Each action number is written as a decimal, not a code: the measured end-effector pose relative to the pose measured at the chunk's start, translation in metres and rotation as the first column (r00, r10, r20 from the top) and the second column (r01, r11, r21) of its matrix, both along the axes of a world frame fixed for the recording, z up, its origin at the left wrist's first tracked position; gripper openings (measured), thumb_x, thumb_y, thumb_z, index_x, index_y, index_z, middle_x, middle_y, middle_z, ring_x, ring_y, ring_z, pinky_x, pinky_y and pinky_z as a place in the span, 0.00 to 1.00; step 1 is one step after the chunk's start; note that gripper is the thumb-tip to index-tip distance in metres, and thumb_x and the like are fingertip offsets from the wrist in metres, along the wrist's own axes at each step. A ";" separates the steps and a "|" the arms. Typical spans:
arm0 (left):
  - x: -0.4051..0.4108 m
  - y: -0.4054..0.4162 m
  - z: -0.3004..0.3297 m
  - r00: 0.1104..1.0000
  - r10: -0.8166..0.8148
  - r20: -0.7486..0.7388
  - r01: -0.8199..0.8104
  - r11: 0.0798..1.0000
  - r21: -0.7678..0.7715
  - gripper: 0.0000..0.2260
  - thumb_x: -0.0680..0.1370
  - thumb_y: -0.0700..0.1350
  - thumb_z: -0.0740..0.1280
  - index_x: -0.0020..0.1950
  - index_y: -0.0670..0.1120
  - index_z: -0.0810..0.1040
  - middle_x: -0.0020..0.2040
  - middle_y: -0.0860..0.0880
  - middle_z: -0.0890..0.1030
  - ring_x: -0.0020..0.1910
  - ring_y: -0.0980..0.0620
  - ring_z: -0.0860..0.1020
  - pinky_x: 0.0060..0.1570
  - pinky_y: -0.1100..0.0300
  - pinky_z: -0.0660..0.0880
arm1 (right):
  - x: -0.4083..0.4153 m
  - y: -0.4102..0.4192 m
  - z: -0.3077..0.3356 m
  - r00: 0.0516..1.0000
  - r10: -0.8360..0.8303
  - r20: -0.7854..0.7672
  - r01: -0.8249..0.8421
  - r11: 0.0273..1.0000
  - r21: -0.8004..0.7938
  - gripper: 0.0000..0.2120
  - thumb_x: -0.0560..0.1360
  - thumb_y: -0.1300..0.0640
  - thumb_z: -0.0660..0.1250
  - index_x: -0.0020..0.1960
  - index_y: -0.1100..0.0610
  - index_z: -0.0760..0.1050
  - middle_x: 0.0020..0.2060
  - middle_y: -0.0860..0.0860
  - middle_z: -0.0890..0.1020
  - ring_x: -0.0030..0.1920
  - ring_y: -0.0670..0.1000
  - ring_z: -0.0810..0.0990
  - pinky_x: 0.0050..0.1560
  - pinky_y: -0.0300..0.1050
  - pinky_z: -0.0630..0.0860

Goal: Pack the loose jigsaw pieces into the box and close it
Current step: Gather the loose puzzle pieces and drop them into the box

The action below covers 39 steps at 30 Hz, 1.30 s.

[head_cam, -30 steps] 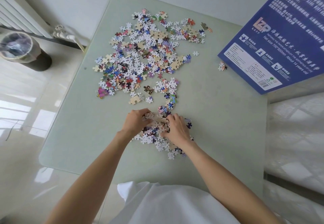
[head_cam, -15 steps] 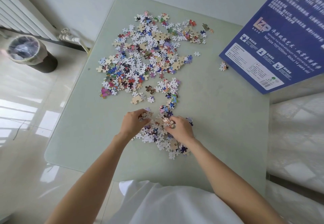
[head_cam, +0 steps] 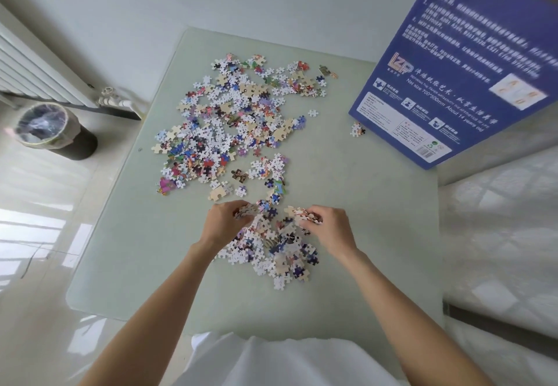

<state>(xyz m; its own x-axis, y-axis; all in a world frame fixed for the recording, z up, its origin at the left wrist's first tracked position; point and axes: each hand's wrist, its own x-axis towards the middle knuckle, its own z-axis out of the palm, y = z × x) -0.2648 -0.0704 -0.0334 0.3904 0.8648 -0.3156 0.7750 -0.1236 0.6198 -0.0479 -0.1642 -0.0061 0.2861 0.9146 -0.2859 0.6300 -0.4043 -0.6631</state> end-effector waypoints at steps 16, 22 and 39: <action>0.217 0.101 0.156 0.867 -0.424 0.260 0.302 0.864 0.403 0.09 0.71 0.44 0.73 0.50 0.47 0.83 0.42 0.50 0.85 0.37 0.58 0.80 0.36 0.75 0.68 | 0.237 0.080 0.263 0.860 -0.396 0.321 0.017 0.651 0.759 0.11 0.72 0.51 0.71 0.44 0.60 0.81 0.34 0.52 0.82 0.33 0.49 0.76 0.36 0.40 0.71; 0.287 0.137 0.238 0.779 -0.516 0.355 0.223 0.758 0.612 0.12 0.72 0.47 0.72 0.54 0.47 0.81 0.46 0.50 0.84 0.40 0.59 0.79 0.40 0.70 0.73 | 0.298 0.108 0.246 0.765 -0.370 0.528 -0.019 0.806 0.592 0.10 0.73 0.55 0.70 0.50 0.60 0.80 0.43 0.56 0.84 0.43 0.56 0.80 0.43 0.47 0.74; 0.416 0.179 0.282 0.612 -0.765 -0.203 0.625 0.310 0.717 0.10 0.74 0.50 0.68 0.53 0.49 0.82 0.47 0.50 0.83 0.46 0.48 0.79 0.46 0.52 0.75 | 0.310 0.103 0.238 0.834 -0.366 0.414 0.109 0.843 0.527 0.05 0.75 0.61 0.67 0.49 0.54 0.79 0.42 0.48 0.84 0.41 0.47 0.81 0.44 0.48 0.79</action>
<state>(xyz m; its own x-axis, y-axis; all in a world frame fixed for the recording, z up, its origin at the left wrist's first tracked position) 0.1515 0.1089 0.2485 0.9323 0.1477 0.3301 0.0960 -0.9811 0.1680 0.2626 -0.0611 0.2315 0.4927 0.7790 0.3877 0.8403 -0.3102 -0.4446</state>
